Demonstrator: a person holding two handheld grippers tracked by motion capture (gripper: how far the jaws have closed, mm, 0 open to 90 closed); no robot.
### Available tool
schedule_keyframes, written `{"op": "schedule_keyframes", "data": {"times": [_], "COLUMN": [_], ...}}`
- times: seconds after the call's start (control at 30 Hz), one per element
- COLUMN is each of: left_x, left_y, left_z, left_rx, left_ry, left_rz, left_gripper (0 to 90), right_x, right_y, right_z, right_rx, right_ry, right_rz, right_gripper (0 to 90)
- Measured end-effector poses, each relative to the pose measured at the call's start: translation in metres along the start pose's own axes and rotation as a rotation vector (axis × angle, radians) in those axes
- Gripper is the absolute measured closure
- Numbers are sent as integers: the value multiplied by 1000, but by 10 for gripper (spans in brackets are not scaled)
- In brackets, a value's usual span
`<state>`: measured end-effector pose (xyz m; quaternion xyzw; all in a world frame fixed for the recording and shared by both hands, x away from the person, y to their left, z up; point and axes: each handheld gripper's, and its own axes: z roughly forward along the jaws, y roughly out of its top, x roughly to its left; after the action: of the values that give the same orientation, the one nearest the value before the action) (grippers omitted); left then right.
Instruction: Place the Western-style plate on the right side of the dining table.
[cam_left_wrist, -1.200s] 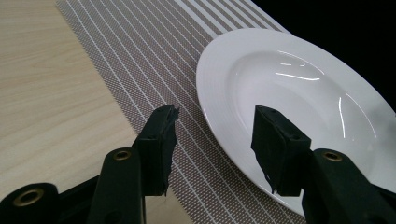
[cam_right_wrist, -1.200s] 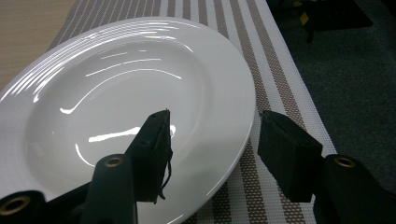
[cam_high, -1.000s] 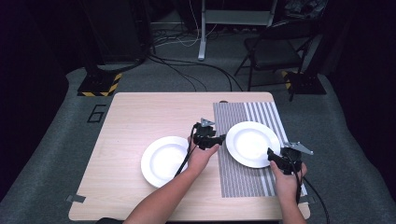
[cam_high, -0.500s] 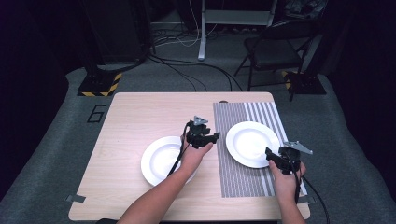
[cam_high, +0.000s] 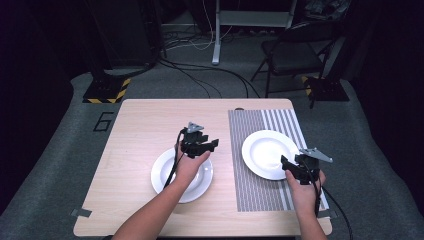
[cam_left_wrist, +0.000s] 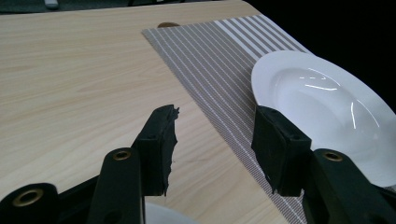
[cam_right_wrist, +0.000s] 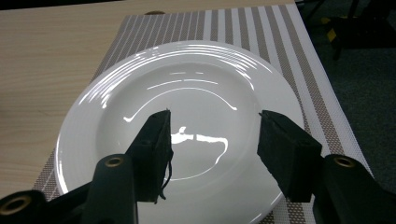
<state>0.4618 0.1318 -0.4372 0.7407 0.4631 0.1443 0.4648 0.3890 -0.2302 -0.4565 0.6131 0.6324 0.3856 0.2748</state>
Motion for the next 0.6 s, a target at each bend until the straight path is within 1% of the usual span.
{"op": "schedule_keyframes", "data": {"times": [0.1, 0.23, 0.27, 0.3, 0.4, 0.43, 0.5, 0.6], "left_x": [7, 20, 22, 26, 35, 39, 46, 56], "left_y": [-2, -6, -8, -9, -15, -17, -20, -26], "left_z": [-13, -31, -36, -41, -55, -60, -69, -81], "left_rx": [-13, -20, -25, -30, -45, -47, -61, -66], "left_ry": [20, 41, 52, 61, 90, 102, 132, 156], "left_rz": [-4, -17, -22, -21, -37, -36, -52, -66], "left_gripper": [495, 503, 503, 503, 500, 497, 491, 479], "right_x": [4, 15, 18, 21, 27, 30, 35, 43], "right_y": [6, 13, 14, 14, 15, 16, 17, 18], "right_z": [0, 0, -1, -1, 0, 0, 0, 1], "right_rx": [0, 10, 20, 21, 26, 28, 33, 46], "right_ry": [28, 67, 79, 89, 126, 137, 161, 210], "right_rz": [0, -38, -38, -52, -64, -65, -74, -82], "right_gripper": [447, 447, 447, 447, 449, 449, 449, 449]}}
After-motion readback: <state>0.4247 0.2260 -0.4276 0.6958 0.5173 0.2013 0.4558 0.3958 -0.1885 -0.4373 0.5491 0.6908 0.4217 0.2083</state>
